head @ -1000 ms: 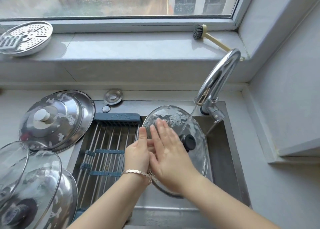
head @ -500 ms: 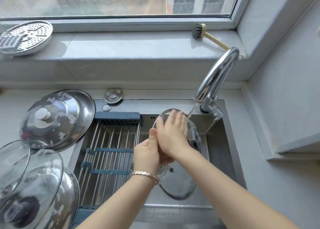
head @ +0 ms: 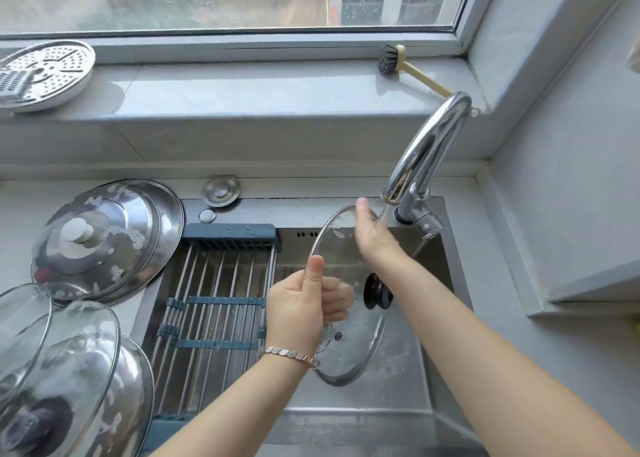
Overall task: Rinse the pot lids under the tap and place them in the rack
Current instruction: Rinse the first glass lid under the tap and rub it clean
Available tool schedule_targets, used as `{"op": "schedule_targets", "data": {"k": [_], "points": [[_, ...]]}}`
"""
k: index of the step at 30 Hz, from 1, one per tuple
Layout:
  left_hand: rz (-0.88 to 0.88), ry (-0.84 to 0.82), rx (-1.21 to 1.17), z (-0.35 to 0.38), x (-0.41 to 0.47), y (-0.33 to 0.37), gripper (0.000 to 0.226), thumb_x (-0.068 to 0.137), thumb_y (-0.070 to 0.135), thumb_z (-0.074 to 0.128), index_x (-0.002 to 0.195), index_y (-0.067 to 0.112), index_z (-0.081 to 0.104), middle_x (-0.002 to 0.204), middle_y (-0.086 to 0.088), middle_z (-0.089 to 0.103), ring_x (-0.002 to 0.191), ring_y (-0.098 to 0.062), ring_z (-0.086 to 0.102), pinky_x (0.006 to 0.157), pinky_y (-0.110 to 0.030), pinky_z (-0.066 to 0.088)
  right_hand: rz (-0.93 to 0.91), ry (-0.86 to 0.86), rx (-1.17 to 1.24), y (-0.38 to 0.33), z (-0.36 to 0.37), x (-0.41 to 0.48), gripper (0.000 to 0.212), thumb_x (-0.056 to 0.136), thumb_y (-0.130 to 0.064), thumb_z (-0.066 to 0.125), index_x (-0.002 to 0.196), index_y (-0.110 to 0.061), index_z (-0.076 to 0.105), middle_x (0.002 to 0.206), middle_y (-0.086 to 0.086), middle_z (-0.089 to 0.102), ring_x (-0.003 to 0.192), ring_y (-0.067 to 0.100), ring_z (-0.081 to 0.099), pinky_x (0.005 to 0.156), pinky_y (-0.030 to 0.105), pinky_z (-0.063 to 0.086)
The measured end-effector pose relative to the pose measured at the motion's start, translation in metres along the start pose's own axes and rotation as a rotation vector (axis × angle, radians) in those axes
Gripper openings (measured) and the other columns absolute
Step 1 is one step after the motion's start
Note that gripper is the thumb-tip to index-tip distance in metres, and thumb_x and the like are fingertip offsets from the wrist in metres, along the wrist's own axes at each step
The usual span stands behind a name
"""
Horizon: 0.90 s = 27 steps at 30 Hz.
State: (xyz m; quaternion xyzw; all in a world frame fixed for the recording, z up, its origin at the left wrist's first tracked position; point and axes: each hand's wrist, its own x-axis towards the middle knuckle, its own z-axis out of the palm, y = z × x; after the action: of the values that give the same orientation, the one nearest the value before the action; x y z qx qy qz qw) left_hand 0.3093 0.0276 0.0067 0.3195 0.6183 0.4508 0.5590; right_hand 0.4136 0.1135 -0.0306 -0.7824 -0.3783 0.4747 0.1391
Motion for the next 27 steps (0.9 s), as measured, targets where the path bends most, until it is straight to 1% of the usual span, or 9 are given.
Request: {"op": "schedule_targets", "data": {"k": [2, 5, 9, 13, 16, 18, 20, 22, 27], "points": [[0.010, -0.015, -0.015, 0.000, -0.003, 0.000, 0.042, 0.089, 0.032, 0.049, 0.069, -0.003, 0.061, 0.052, -0.008, 0.068, 0.050, -0.020, 0.067, 0.050, -0.033, 0.057, 0.134, 0.006, 0.218, 0.006, -0.007, 0.021, 0.086, 0.085, -0.069, 0.012, 0.145, -0.010, 0.026, 0.147, 0.016, 0.035, 0.134, 0.033, 0.035, 0.112, 0.048, 0.026], [-0.029, 0.012, -0.062, 0.004, 0.000, 0.002, 0.044, 0.090, 0.033, 0.047, 0.065, 0.000, 0.061, 0.052, -0.009, 0.068, 0.049, -0.020, 0.067, 0.049, -0.033, 0.057, -0.026, 0.167, 0.112, -0.003, 0.005, 0.016, 0.069, 0.094, -0.051, 0.015, 0.142, -0.003, 0.028, 0.147, 0.022, 0.031, 0.135, 0.037, 0.029, 0.113, 0.046, 0.021], [-0.083, 0.180, -0.091, 0.007, 0.016, 0.002, 0.050, 0.089, 0.041, 0.047, 0.055, 0.008, 0.058, 0.039, 0.004, 0.059, 0.048, -0.018, 0.059, 0.047, -0.026, 0.050, -0.607, 0.276, -0.184, -0.011, 0.036, -0.036, 0.057, 0.097, -0.039, 0.018, 0.148, -0.012, 0.019, 0.157, 0.008, 0.014, 0.146, 0.019, 0.008, 0.119, 0.038, 0.003], [-0.162, 0.204, -0.215, -0.003, 0.025, 0.007, 0.046, 0.085, 0.052, 0.047, 0.069, 0.012, 0.064, 0.055, 0.006, 0.068, 0.067, -0.015, 0.064, 0.068, -0.028, 0.053, -1.156, 0.308, -0.321, 0.031, 0.045, -0.058, 0.049, 0.096, -0.030, 0.025, 0.140, -0.013, 0.038, 0.149, 0.003, 0.035, 0.142, 0.020, 0.025, 0.117, 0.036, 0.013], [-0.176, 0.191, -0.310, -0.015, 0.031, 0.011, 0.053, 0.087, 0.054, 0.040, 0.074, 0.007, 0.059, 0.064, -0.007, 0.070, 0.059, -0.020, 0.067, 0.058, -0.028, 0.056, -1.401, 0.217, -0.496, 0.092, 0.042, -0.051, 0.048, 0.100, -0.030, 0.024, 0.147, -0.020, 0.022, 0.155, -0.004, 0.018, 0.144, 0.018, 0.017, 0.118, 0.037, 0.012], [-0.163, 0.169, -0.426, -0.020, 0.031, 0.013, 0.053, 0.090, 0.052, 0.037, 0.078, 0.004, 0.055, 0.061, -0.009, 0.071, 0.055, -0.020, 0.070, 0.050, -0.026, 0.057, -1.237, 0.197, -0.443, 0.113, 0.030, -0.043, 0.053, 0.100, -0.043, 0.016, 0.149, -0.025, 0.005, 0.158, -0.011, -0.002, 0.146, 0.012, 0.002, 0.119, 0.033, 0.002], [-0.160, 0.194, -0.482, -0.021, 0.030, 0.011, 0.053, 0.090, 0.051, 0.036, 0.078, 0.003, 0.053, 0.059, -0.010, 0.071, 0.054, -0.020, 0.070, 0.049, -0.026, 0.057, -0.846, 0.174, -0.258, 0.107, 0.022, -0.040, 0.070, 0.089, -0.065, 0.000, 0.145, -0.024, -0.012, 0.154, -0.016, -0.020, 0.143, 0.005, -0.016, 0.118, 0.029, -0.006], [-0.151, 0.207, -0.485, -0.017, 0.026, 0.009, 0.052, 0.090, 0.051, 0.037, 0.078, 0.003, 0.052, 0.058, -0.010, 0.071, 0.054, -0.020, 0.070, 0.049, -0.027, 0.058, -0.650, 0.182, -0.257, 0.093, 0.030, -0.047, 0.084, 0.075, -0.076, -0.014, 0.141, -0.023, -0.023, 0.150, -0.008, -0.033, 0.138, 0.004, -0.029, 0.117, 0.032, -0.010], [-0.156, 0.209, -0.481, -0.012, 0.020, 0.006, 0.053, 0.090, 0.052, 0.038, 0.080, 0.002, 0.052, 0.059, -0.011, 0.071, 0.057, -0.021, 0.071, 0.054, -0.030, 0.059, -0.794, 0.254, -0.319, 0.081, 0.053, -0.061, 0.085, 0.085, -0.069, 0.003, 0.147, -0.013, -0.009, 0.153, 0.011, -0.016, 0.142, 0.016, -0.021, 0.115, 0.031, -0.014]]}}
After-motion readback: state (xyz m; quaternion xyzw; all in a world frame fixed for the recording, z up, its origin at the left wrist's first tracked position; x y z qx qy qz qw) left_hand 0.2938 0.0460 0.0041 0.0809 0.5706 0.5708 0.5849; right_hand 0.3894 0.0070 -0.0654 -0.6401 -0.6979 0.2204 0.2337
